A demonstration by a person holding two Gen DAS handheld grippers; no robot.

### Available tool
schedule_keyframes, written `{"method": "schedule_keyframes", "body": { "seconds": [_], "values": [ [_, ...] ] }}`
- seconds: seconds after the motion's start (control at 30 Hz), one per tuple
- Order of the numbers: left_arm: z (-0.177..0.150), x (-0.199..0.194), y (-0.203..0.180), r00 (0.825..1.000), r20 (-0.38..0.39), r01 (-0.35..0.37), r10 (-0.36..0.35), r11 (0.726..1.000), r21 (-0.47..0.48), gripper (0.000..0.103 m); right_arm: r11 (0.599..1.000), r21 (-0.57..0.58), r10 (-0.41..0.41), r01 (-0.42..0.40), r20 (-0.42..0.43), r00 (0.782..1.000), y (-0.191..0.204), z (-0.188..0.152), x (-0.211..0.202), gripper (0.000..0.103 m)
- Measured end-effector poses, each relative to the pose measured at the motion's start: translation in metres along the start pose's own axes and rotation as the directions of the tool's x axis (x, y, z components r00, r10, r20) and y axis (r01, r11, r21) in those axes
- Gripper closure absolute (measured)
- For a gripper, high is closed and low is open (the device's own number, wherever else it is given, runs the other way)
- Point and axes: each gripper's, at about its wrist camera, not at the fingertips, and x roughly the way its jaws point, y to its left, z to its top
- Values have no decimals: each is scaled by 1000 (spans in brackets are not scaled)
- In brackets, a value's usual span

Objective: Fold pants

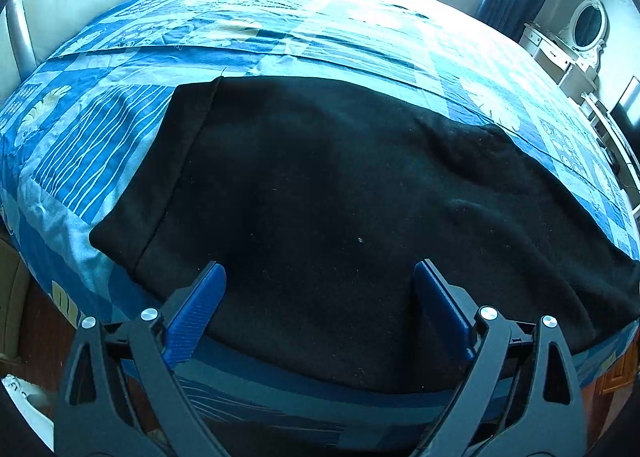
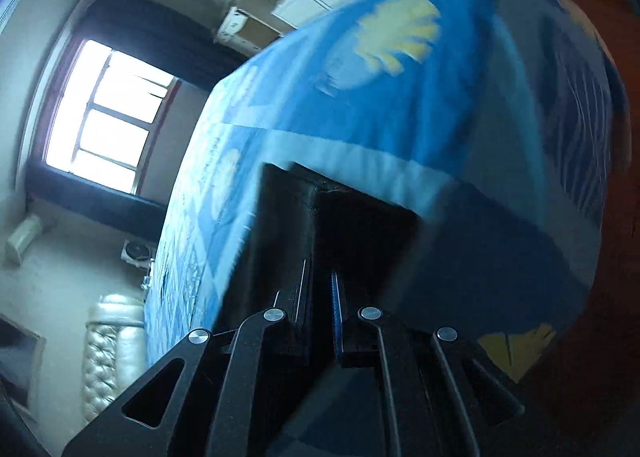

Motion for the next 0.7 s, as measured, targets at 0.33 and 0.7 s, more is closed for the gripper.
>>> {"method": "schedule_keyframes", "body": {
  "seconds": [0.33, 0.7],
  "values": [
    [-1, 0, 0, 1000, -8, -16, 16, 1000, -5, 8, 998, -34, 54, -53, 17, 998, 19, 13, 8, 96],
    [-1, 5, -1, 1000, -22, -9, 10, 1000, 17, 5, 1000, 18, 13, -13, 40, 999, -6, 20, 10, 98]
  ]
}}
